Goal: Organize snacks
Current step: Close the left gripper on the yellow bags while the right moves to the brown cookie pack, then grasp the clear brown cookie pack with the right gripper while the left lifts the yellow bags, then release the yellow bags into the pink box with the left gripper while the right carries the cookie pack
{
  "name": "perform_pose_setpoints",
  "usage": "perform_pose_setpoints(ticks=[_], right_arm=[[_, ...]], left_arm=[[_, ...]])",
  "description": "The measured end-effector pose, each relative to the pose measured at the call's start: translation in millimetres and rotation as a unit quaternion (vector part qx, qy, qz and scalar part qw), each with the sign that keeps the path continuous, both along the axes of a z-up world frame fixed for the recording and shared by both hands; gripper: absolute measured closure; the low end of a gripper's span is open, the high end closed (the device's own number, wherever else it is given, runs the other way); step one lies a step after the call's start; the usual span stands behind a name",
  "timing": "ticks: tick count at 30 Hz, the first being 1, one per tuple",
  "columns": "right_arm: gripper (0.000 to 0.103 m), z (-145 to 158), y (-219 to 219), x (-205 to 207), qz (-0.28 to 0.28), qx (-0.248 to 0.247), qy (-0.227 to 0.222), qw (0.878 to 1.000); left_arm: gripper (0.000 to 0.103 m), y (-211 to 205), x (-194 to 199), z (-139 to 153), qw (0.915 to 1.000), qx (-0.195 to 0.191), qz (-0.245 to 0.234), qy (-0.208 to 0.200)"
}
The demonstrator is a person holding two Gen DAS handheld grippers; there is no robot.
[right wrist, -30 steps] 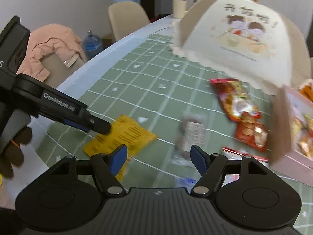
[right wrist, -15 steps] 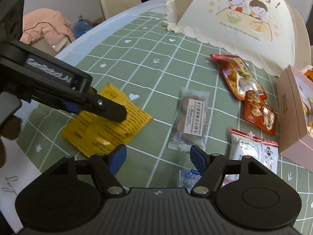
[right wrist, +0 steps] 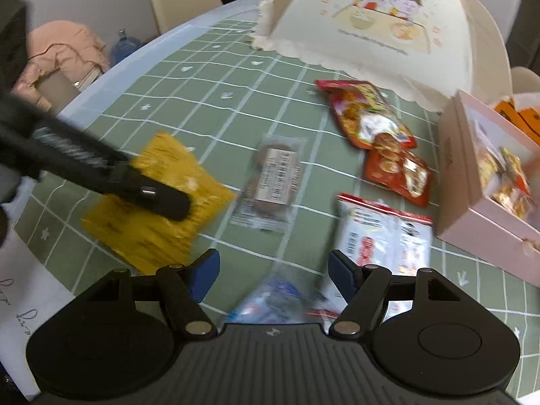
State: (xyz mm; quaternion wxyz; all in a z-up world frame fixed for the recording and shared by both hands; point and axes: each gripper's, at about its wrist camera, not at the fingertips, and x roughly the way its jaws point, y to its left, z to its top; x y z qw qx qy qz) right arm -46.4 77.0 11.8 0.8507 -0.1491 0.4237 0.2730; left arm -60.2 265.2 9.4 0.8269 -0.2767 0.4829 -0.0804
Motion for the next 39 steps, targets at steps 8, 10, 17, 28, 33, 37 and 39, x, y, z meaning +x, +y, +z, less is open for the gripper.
perform_pose_setpoints(ticks=[8, 10, 17, 28, 33, 37, 39], right_arm=[[0.031, 4.9, 16.8, 46.9, -0.011, 0.048, 0.038, 0.998], [0.031, 1.0, 27.6, 62.1, -0.015, 0.058, 0.048, 0.997], [0.067, -6.8, 61.6, 75.2, 0.009, 0.009, 0.030, 0.999], [0.068, 54.2, -21.3, 28.5, 0.002, 0.061, 0.014, 0.998], [0.068, 60.5, -80.7, 11.1, -0.040, 0.058, -0.009, 0.997], [0.068, 50.4, -125.1, 4.2, -0.087, 0.058, -0.012, 0.994], [0.068, 45.1, -146.5, -0.4, -0.102, 0.058, -0.021, 0.993]], left_arm=[[0.074, 14.2, -33.1, 23.0, 0.9995, 0.005, 0.030, -0.013], [0.074, 14.9, -38.9, 24.7, 0.9993, 0.000, 0.035, -0.014], [0.074, 7.7, -46.4, 24.0, 0.9994, -0.014, 0.030, -0.007], [0.074, -48.6, -32.4, 34.7, 0.9982, -0.026, -0.054, -0.011], [0.074, -98.2, -21.8, 35.2, 0.9937, -0.026, -0.109, -0.007], [0.074, -138.2, -15.2, 34.3, 0.9895, -0.028, -0.141, -0.012], [0.074, -157.2, -10.4, 38.1, 0.9866, -0.032, -0.157, -0.030]])
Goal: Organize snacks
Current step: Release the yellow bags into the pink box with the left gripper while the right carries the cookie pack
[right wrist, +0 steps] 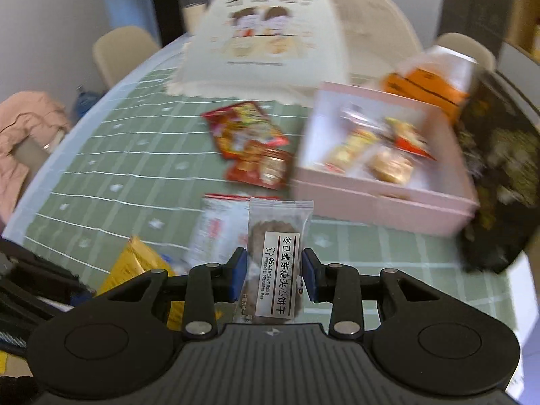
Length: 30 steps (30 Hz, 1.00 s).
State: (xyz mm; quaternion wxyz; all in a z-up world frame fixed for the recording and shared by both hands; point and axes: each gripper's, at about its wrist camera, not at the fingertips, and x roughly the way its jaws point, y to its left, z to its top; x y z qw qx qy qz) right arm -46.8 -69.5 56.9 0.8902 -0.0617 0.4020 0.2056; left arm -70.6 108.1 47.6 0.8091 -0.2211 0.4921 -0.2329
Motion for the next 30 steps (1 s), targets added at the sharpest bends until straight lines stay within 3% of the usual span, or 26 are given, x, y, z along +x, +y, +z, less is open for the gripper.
perform_pose_setpoints(ticks=[3, 8, 11, 15, 17, 20, 23, 26, 30], right_arm=[[0.068, -6.4, -32.7, -4.4, -0.035, -0.009, -0.011, 0.999], [0.068, 7.1, -80.9, -14.4, -0.072, 0.009, -0.026, 0.997], [0.068, 11.1, -98.4, -12.9, -0.089, 0.013, -0.035, 0.995], [0.068, 12.1, -107.2, -1.6, -0.104, 0.037, -0.018, 0.994], [0.068, 13.0, -105.7, 0.2, -0.101, 0.035, -0.016, 0.994], [0.068, 11.0, -101.9, 1.5, -0.098, 0.029, -0.018, 0.995], [0.068, 8.2, -100.4, -3.5, -0.105, 0.037, -0.019, 0.994], [0.068, 2.4, -103.1, -10.2, -0.111, 0.044, -0.016, 0.993], [0.068, -5.8, -109.0, -9.5, -0.117, 0.037, -0.008, 0.992]], left_arm=[[0.074, -21.0, 13.0, 14.5, 0.9993, -0.014, -0.001, -0.035], [0.074, -35.7, 54.8, 65.0, 0.9930, -0.026, 0.015, -0.115], [0.074, -42.0, 96.5, 92.5, 0.9890, -0.009, 0.024, -0.146], [0.074, -57.4, 155.6, 113.7, 0.9866, 0.016, 0.035, -0.158], [0.074, -61.0, 178.4, 111.2, 0.9863, 0.020, 0.049, -0.156], [0.074, -57.9, 208.0, 86.8, 0.9885, -0.022, 0.067, -0.134], [0.074, -55.0, 223.7, 49.8, 0.9897, -0.006, 0.097, -0.105], [0.073, -46.1, 206.1, 32.6, 0.9879, -0.008, 0.115, -0.105], [0.073, -17.8, 148.9, 30.6, 0.9809, -0.055, 0.148, -0.114]])
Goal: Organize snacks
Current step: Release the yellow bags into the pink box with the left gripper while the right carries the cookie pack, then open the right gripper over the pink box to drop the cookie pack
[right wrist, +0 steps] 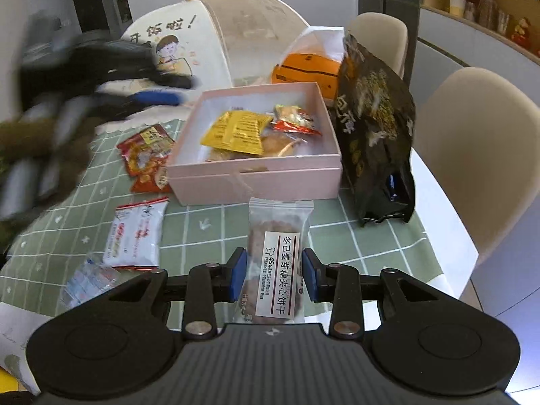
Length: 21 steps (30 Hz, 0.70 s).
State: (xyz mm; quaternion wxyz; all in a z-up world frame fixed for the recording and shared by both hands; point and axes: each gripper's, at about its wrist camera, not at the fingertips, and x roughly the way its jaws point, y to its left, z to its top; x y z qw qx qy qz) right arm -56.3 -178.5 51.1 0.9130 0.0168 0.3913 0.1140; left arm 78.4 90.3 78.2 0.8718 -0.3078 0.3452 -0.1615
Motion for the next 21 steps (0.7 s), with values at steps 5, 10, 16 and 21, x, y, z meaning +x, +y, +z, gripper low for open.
perform_pose_setpoints(ticks=[5, 10, 16, 21], right_arm=[[0.068, 33.2, 2.3, 22.3, 0.028, 0.004, -0.038, 0.999], [0.061, 94.4, 36.6, 108.6, 0.057, 0.016, -0.045, 0.997], [0.036, 113.5, 35.3, 168.9, 0.033, 0.109, -0.019, 0.993], [0.036, 81.4, 49.1, 160.5, 0.046, 0.077, -0.005, 0.996]], left_arm=[[0.073, 19.5, -67.9, -7.8, 0.9980, 0.048, 0.021, 0.034], [0.073, 28.4, -94.4, -6.9, 0.9968, 0.029, 0.046, 0.059], [0.073, 34.5, -120.6, -5.2, 0.9918, 0.065, 0.064, 0.089], [0.073, 56.3, -133.6, -24.1, 0.9834, 0.086, 0.103, 0.121]])
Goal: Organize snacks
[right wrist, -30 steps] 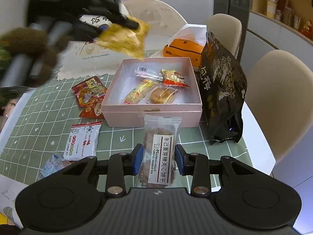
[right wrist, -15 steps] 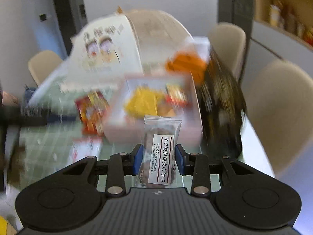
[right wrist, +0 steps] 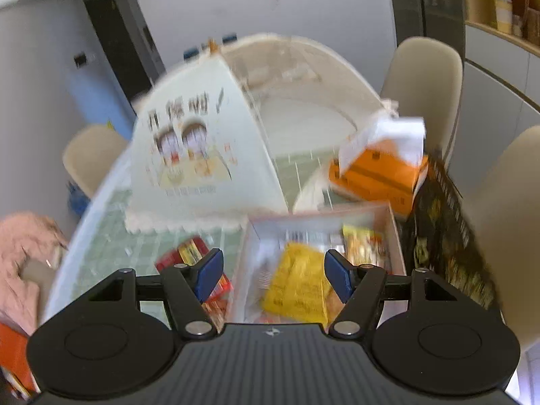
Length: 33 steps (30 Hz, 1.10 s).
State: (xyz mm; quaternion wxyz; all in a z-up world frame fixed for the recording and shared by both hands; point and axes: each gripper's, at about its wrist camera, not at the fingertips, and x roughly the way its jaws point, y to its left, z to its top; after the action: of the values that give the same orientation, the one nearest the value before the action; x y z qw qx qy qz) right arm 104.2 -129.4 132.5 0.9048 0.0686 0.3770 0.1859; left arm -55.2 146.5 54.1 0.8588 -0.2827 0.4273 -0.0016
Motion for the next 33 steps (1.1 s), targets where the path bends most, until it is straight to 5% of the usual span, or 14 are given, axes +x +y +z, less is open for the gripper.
perform_pose_setpoints(ticks=[10, 20, 22, 23, 27, 33], right_arm=[[0.034, -39.1, 77.1, -10.9, 0.110, -0.038, 0.049, 0.992], [0.034, -83.3, 199.9, 56.4, 0.183, -0.108, 0.117, 0.970], [0.041, -100.0, 218.3, 66.5, 0.178, -0.143, 0.118, 0.966], [0.052, -107.2, 225.1, 66.4, 0.177, -0.162, 0.116, 0.964], [0.061, -119.2, 228.5, 42.2, 0.196, -0.184, 0.099, 0.958], [0.067, -125.7, 184.5, -16.8, 0.255, -0.111, 0.135, 0.951]], left_arm=[[0.073, 1.7, -15.1, -13.2, 0.9998, -0.001, -0.013, 0.011], [0.073, 28.7, -48.1, -18.4, 0.9995, -0.026, -0.010, 0.012], [0.073, 34.9, -54.3, -18.7, 0.9994, -0.031, -0.011, 0.012], [0.073, 36.5, -56.0, -18.3, 0.9993, -0.034, -0.013, 0.010], [0.073, 35.3, -53.7, -15.6, 0.9988, -0.037, -0.033, 0.002], [0.073, 28.9, -36.2, -19.1, 0.9987, -0.029, -0.040, 0.008]])
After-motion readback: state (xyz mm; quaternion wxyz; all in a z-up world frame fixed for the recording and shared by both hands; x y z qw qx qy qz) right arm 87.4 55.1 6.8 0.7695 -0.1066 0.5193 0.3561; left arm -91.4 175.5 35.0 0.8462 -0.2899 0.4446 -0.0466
